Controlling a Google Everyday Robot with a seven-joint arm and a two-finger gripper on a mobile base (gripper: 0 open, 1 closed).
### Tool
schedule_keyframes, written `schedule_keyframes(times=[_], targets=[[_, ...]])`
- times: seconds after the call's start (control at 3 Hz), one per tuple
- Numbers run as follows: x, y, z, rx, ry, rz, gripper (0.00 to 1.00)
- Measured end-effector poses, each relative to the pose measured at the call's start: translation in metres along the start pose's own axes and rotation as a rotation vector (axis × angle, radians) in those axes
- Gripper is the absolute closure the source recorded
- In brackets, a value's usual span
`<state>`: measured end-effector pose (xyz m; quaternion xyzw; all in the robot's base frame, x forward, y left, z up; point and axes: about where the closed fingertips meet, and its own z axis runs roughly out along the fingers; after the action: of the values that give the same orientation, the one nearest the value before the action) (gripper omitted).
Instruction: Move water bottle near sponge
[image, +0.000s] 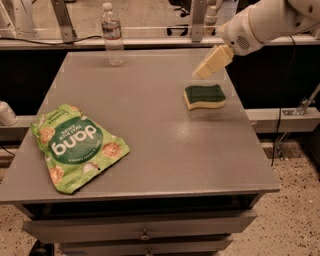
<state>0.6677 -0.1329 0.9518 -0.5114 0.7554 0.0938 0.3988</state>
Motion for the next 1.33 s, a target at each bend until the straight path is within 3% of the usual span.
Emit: schedule_keyframes(times=[0.33,0.67,1.33], targets=[[-0.042,-0.016,0.033,0.032,-0.157,0.078,0.0],[-0.042,-0.016,0.033,0.032,-0.157,0.078,0.0],[-0.078,-0.029,0.078,0.04,-0.27,0.057,0.0]])
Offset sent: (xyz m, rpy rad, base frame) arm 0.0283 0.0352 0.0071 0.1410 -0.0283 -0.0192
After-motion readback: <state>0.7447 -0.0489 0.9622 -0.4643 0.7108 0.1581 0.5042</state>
